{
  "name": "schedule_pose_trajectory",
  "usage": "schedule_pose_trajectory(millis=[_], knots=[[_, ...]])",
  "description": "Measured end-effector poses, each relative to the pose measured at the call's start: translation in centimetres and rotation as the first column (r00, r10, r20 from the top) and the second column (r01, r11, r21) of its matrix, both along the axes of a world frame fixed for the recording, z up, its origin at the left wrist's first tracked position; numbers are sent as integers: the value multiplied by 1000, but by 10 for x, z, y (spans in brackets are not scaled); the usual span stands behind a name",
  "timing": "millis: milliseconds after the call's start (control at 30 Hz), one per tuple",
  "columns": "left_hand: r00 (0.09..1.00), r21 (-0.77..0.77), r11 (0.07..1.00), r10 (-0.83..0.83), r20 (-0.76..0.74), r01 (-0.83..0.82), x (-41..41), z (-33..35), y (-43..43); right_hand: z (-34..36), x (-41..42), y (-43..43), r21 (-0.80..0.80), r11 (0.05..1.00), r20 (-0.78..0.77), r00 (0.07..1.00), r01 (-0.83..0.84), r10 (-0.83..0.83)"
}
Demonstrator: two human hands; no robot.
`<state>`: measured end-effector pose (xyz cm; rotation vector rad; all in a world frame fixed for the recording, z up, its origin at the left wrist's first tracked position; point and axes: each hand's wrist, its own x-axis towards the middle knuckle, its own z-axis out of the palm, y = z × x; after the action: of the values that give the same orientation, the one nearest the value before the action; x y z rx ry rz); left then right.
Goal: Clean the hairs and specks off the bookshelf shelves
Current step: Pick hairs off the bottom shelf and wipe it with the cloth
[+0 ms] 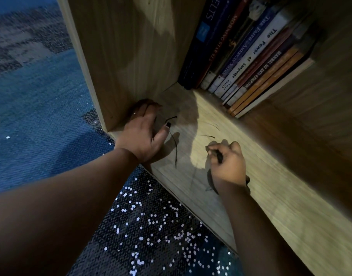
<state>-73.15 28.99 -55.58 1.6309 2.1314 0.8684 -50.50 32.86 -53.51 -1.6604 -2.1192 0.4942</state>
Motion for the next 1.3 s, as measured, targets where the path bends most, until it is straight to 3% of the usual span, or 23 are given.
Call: schedule_pose_trajectory(millis=[100,233,367,567,733,1000,1133,1300], knots=[[1000,-4,1000,1,-9,-1,0,0,1,-3,10,-20,-15,1000,-32,999,14,-15],[1000,-17,1000,-6,-10,6,0,-2,1,-9,24,-42,126,992,-28,999,-13,17],[1000,-10,1000,4,-13,-5,-1,-2,1,-7,20,-28,21,1000,-61,998,1,1],[1000,-8,1000,16,-5,-16,1,0,-1,-4,1,2,60,996,75,995,63,-67],[1000,-8,1000,10,-10,-10,1,2,-1,-4,-1,-28,-12,1000,-46,999,-22,21],[1000,-1,1000,9,-23,-9,1,2,-1,4,3,-92,-50,989,90,985,-141,145],[1000,-4,1000,14,-17,-14,1,2,0,0,-10,-64,8,996,-64,994,-93,93],[1000,-24,999,25,-7,-26,2,1,-1,-7,-21,-16,4,999,-74,996,-41,42]])
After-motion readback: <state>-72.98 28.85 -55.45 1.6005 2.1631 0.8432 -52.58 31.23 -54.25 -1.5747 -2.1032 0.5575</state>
